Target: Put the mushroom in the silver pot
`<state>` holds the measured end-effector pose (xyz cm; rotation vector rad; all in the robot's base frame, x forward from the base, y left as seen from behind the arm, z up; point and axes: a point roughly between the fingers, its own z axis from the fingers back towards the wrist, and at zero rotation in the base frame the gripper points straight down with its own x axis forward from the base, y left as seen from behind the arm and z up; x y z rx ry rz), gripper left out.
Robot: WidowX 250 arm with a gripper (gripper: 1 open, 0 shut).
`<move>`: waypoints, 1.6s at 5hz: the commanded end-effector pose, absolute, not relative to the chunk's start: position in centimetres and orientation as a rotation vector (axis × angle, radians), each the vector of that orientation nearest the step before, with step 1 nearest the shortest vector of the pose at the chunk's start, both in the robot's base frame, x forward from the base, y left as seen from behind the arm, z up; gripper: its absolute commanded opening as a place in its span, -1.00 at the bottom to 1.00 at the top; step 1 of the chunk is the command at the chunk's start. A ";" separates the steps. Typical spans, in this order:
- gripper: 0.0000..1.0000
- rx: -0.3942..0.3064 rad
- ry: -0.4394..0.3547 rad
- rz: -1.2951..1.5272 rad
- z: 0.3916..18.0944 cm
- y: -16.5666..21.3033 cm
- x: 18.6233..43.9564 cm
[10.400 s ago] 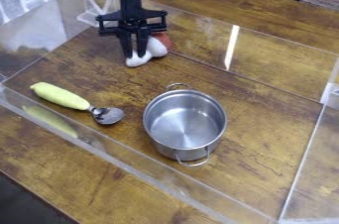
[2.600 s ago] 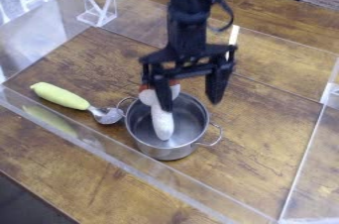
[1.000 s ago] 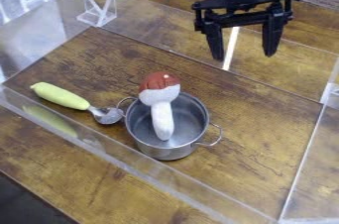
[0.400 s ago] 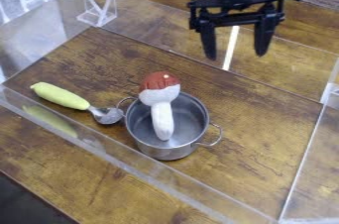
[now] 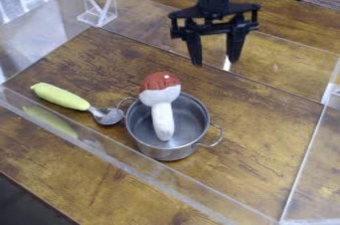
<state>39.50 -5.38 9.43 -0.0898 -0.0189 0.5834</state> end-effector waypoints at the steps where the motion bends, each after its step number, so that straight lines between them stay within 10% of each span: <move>1: 1.00 -0.116 -0.077 0.627 11.3 -4.2 40.1; 4: 1.00 -0.145 -0.093 0.581 14.5 -2.1 40.9; 8: 1.00 -0.083 -0.066 0.586 12.9 -0.6 41.5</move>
